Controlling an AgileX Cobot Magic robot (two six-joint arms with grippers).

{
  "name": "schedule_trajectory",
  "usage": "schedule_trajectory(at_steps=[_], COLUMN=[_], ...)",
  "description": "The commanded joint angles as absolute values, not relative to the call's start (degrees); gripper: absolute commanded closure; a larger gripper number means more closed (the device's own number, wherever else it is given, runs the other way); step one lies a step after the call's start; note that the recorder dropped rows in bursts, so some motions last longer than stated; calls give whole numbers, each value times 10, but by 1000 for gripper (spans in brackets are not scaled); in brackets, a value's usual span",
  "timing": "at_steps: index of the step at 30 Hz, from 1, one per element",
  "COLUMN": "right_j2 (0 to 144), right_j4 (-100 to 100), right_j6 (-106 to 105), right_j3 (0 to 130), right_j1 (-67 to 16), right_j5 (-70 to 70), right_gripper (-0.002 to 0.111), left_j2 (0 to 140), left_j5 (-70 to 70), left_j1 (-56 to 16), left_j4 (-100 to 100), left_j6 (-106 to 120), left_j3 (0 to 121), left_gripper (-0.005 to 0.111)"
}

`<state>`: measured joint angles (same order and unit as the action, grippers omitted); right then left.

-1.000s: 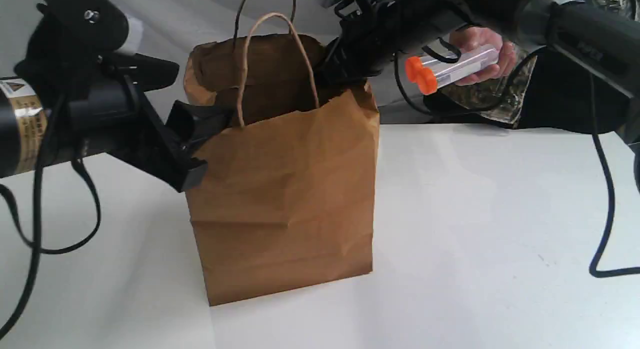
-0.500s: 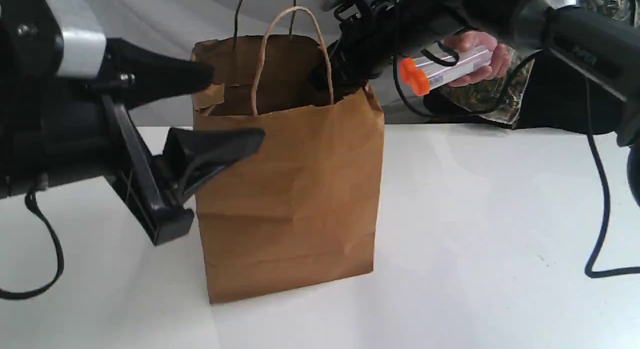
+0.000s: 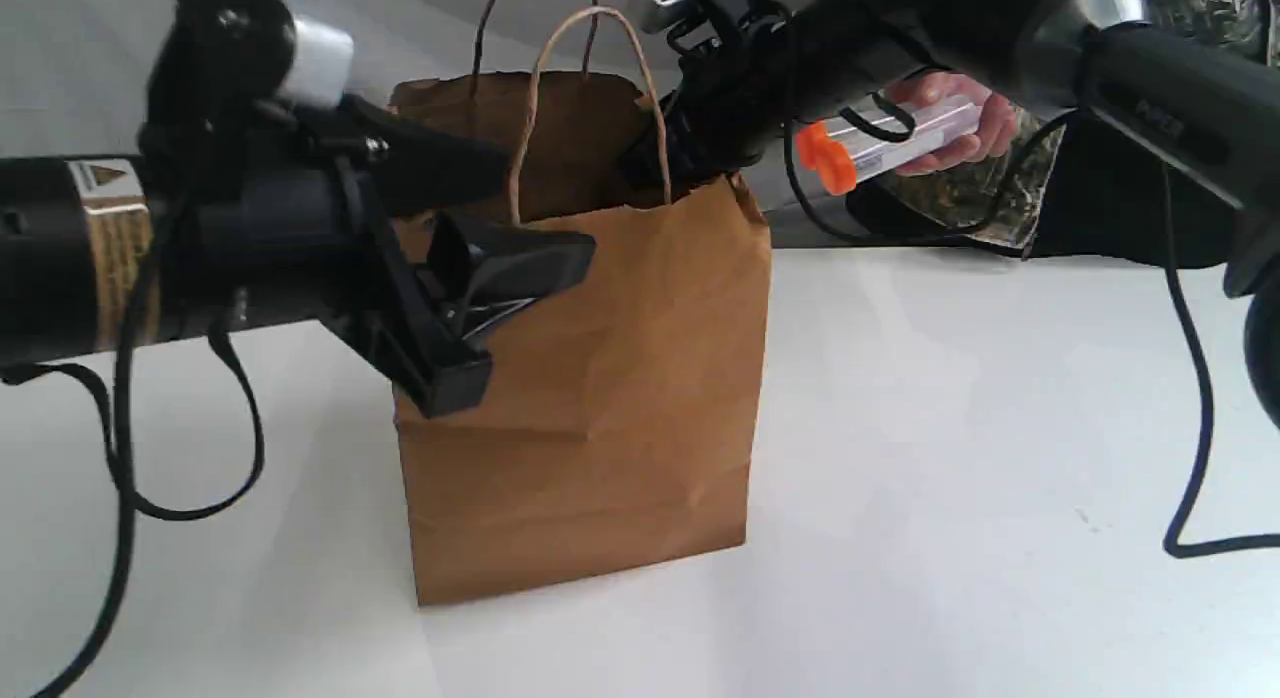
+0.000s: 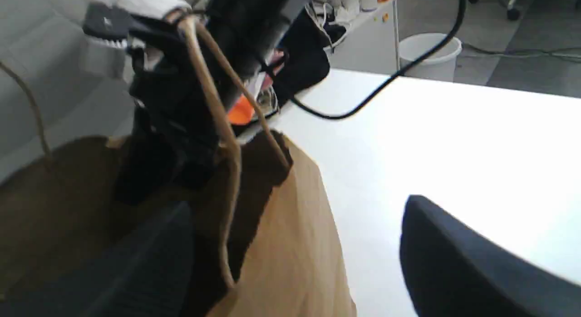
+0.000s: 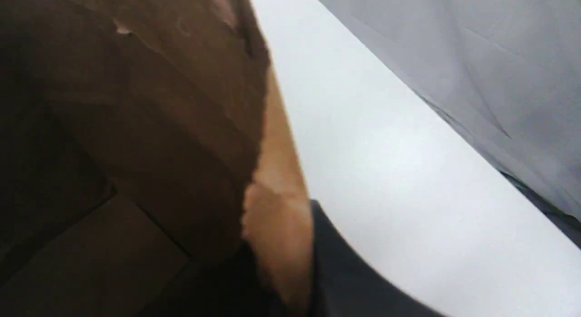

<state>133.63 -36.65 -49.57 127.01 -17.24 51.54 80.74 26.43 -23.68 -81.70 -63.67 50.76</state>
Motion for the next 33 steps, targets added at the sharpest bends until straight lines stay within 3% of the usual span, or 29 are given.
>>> schedule_trajectory(at_steps=[1,4,8,12,17,33], right_j2=[1344,1344,1344,1344,1342,1336], right_j4=[-353,-352,-350,-350,-327,-250], right_j6=[-492,-492,-482,-459,-355,-252], right_j3=[1268,1268,1268,1268,1268,1268], right_j1=[-172,-172,-172,-172,-172,-172], right_j5=[540,561,598,649,700,671], right_gripper=[108,108,108,108,108,108], left_j2=[818,814,808,810,810,881], left_j5=[237,231,231,244,215,250], left_j1=[-240,-240,-240,-240,-240,-240], left_j4=[-815,-816,-835,-999,-999,-999], left_j6=[-644,-642,-705,-912,-946,-960], left_j3=[525,553,623,699,760,766], left_gripper=[84,106,107,107,107,107])
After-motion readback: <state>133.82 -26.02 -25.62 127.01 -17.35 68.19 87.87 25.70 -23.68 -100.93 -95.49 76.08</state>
